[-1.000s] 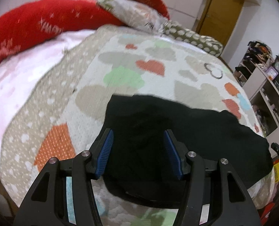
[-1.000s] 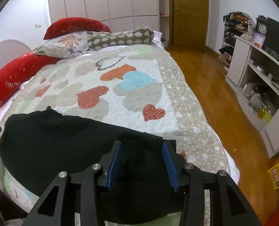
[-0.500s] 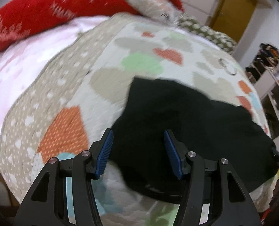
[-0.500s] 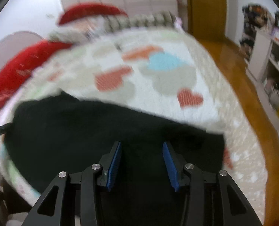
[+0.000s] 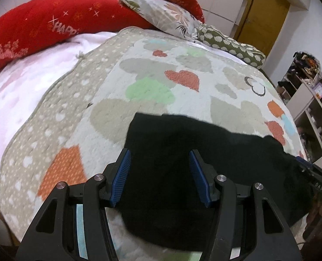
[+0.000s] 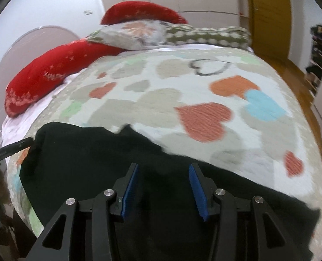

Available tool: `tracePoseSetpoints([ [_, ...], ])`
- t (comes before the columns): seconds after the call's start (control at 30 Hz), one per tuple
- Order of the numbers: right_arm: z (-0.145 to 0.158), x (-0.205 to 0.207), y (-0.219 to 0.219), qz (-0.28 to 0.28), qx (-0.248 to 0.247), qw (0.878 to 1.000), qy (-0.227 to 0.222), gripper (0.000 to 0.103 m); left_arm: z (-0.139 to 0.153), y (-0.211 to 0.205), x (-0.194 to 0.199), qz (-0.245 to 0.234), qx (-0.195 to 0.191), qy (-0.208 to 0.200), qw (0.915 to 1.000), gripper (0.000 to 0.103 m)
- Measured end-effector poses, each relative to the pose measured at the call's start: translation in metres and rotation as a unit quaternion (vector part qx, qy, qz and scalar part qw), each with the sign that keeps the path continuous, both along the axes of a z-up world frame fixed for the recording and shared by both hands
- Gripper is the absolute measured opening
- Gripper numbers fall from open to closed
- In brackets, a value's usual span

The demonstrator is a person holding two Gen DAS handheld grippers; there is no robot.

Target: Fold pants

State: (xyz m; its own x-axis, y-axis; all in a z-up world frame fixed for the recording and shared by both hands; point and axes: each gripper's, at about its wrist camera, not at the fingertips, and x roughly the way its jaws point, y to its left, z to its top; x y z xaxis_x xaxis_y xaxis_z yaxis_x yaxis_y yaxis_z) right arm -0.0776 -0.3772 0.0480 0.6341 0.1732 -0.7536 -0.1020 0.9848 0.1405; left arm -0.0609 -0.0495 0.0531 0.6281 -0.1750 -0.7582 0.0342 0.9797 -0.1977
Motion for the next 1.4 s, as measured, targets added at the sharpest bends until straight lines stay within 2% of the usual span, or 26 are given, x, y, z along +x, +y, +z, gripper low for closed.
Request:
tracePoseSetpoints([
  [0.2,-0.015,0.031,0.04,0.038,-0.005,0.999,0.01,0.046,-0.022,-0.007,0.028,0.012,0.032,0.026,0.9991,0.056],
  [0.23,-0.024,0.039,0.043,0.038,-0.016,0.999,0.021,0.046,-0.026,-0.007,0.031,0.013,0.033,0.03,0.9989,0.059],
  [0.27,-0.03,0.044,0.044,0.036,-0.022,0.999,0.032,0.047,-0.029,-0.006,0.033,0.015,0.031,0.03,0.999,0.062],
  [0.33,-0.036,0.051,0.039,0.028,-0.001,0.999,0.031,0.051,-0.034,-0.003,0.035,0.019,0.018,0.033,0.9991,0.07],
  [0.47,-0.031,0.054,0.031,0.015,0.02,0.999,0.032,0.052,-0.035,-0.001,0.034,0.021,0.008,0.036,0.9991,0.07],
  [0.67,-0.012,0.023,0.034,0.023,0.009,1.0,0.012,0.052,-0.019,-0.007,0.018,0.025,0.031,0.018,0.9991,0.07],
  [0.9,0.0,-0.017,0.036,0.033,0.0,0.999,-0.002,0.052,-0.002,-0.016,-0.006,0.016,0.039,-0.008,0.9991,0.07],
  [1.07,-0.009,-0.04,0.042,0.047,-0.013,0.999,0.007,0.053,0.004,-0.024,-0.021,0.006,0.041,-0.017,0.999,0.07],
  [1.23,-0.033,-0.048,0.041,0.045,-0.012,0.998,0.033,0.053,0.001,-0.034,-0.032,-0.005,0.045,-0.018,0.9988,0.07],
  [1.4,-0.024,-0.058,0.038,0.047,-0.006,0.998,0.028,0.053,-0.006,-0.039,-0.037,-0.008,0.053,-0.009,0.9985,0.07],
])
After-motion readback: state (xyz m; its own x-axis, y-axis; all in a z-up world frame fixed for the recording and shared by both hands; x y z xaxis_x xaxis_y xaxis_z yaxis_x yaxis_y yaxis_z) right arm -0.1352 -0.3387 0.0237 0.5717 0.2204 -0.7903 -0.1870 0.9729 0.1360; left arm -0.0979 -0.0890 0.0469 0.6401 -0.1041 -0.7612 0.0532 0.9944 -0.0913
